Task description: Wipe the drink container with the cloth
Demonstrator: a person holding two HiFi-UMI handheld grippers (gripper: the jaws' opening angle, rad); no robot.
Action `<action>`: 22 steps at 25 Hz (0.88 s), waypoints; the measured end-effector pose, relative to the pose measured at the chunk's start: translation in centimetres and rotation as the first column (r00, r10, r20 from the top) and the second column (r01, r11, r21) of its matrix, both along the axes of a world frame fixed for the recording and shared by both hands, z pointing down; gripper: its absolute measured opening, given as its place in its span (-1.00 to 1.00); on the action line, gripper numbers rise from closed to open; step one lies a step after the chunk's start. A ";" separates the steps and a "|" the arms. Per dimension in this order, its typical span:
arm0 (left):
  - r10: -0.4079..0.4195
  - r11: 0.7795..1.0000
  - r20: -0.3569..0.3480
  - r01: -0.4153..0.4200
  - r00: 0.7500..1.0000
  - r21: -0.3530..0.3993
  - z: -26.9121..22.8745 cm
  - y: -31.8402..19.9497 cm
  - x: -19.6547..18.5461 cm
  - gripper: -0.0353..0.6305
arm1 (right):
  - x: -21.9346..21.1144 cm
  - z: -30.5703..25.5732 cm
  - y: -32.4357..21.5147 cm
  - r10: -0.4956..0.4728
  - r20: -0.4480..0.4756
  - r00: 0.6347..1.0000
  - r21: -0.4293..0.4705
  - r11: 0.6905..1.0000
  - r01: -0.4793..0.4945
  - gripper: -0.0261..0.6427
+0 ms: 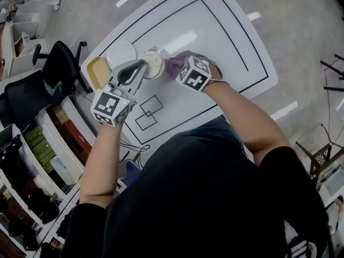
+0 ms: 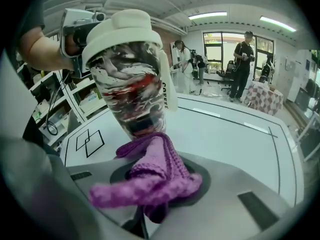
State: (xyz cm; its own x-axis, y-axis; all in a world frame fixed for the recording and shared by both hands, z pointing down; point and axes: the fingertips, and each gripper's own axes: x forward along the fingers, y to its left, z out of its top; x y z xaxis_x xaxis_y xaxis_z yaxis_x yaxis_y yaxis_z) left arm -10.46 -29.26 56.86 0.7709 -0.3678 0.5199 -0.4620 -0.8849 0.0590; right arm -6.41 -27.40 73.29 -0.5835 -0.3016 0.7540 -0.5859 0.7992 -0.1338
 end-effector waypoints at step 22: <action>-0.025 1.000 -0.008 0.025 1.000 0.001 -0.7 -0.6 -0.1 -0.76 | 1.8 -11.9 -3.8 -0.298 0.115 0.948 0.134 0.950 0.282 -0.70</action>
State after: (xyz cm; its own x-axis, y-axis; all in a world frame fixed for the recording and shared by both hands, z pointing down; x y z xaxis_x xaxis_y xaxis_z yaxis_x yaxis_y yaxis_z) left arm -10.54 -29.87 56.18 0.7658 -0.3873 0.5133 -0.4831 -0.8734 0.0619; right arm -4.61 -31.19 61.35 -0.7505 -0.1844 0.6346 -0.3100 0.9463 -0.0917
